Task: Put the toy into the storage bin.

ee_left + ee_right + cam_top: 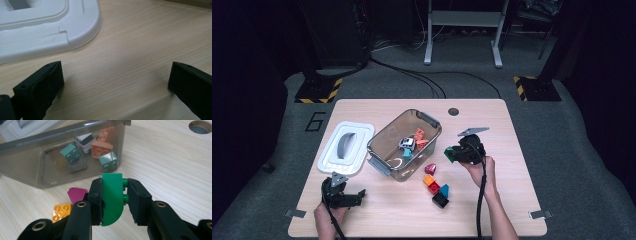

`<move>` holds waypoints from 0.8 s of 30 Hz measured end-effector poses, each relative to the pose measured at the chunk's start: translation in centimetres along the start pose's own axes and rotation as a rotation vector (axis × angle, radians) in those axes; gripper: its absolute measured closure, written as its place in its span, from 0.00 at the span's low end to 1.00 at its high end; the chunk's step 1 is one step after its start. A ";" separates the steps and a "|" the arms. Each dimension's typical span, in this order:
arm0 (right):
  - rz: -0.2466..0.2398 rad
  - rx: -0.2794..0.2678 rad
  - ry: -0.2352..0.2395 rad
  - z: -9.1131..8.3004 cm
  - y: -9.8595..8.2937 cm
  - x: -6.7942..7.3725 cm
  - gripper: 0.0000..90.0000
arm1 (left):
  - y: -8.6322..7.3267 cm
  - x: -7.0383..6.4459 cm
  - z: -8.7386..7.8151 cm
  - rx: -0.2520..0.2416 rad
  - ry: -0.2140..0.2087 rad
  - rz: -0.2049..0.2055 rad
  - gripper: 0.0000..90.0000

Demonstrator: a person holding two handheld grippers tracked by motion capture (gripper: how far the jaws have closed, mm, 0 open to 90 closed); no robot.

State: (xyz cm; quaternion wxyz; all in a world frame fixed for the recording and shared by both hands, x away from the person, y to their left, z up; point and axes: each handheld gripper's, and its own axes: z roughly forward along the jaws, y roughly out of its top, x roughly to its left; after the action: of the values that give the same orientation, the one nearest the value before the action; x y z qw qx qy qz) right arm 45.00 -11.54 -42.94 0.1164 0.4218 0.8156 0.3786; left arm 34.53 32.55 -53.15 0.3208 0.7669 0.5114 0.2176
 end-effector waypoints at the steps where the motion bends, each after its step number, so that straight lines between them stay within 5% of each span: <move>1: -0.005 -0.002 -0.003 -0.1 0.1 -0.1 0.74 | 0.0 0.0 0.0 -0.003 0.003 0.000 0.00; 24: -0.021 -0.057 -0.060 -2.5 3.7 -0.7 0.74 | 0.0 0.0 0.0 -0.001 0.001 0.000 0.00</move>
State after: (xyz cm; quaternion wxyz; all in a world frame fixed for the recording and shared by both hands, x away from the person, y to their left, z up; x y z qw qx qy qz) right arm 46.35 -12.03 -38.64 0.1567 0.4210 0.8049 0.3876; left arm 34.53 32.54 -53.16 0.3211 0.7666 0.5115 0.2182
